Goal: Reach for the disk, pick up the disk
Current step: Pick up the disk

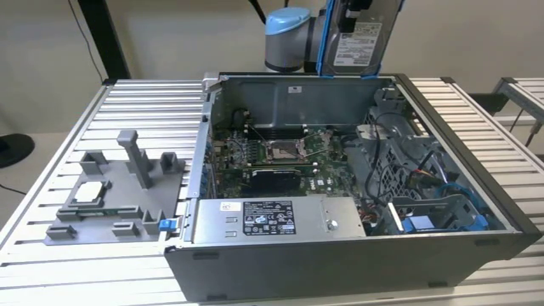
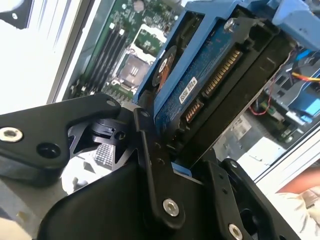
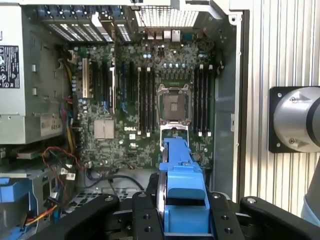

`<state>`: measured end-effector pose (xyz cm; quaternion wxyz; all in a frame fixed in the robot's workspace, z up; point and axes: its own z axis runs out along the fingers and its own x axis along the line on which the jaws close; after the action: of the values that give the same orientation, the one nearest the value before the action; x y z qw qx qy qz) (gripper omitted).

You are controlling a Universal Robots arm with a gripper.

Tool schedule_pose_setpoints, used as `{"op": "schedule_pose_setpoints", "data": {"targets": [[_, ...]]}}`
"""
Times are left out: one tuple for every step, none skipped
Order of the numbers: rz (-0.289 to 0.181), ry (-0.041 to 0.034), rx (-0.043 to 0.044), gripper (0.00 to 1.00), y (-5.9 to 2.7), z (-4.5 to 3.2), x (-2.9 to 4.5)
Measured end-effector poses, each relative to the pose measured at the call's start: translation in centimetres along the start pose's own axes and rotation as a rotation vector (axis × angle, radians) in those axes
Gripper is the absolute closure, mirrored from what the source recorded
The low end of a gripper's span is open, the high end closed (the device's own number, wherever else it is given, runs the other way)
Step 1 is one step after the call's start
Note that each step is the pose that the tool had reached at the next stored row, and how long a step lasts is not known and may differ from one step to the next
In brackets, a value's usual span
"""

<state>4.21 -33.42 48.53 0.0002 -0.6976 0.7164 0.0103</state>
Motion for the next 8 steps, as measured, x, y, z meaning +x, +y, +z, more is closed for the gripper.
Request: {"op": "schedule_pose_setpoints", "data": {"targets": [[0.000, 0.0000, 0.0000, 1.00, -0.44, 0.00, -0.01], [0.000, 0.0000, -0.0001, 1.00, -0.90, -0.01, -0.02], [0.000, -0.0001, -0.0001, 1.00, -1.30, -0.02, -0.03], [0.000, -0.0001, -0.0001, 1.00, -1.73, -0.02, -0.04], [0.000, -0.0001, -0.0001, 1.00, -2.12, -0.03, -0.05], [0.000, 0.0000, -0.0002, 1.00, -2.54, -0.03, -0.07], [0.000, 0.0000, -0.0001, 1.00, -2.89, -0.04, -0.08], [0.000, -0.0001, -0.0002, 1.00, -3.21, -0.04, -0.09]]}}
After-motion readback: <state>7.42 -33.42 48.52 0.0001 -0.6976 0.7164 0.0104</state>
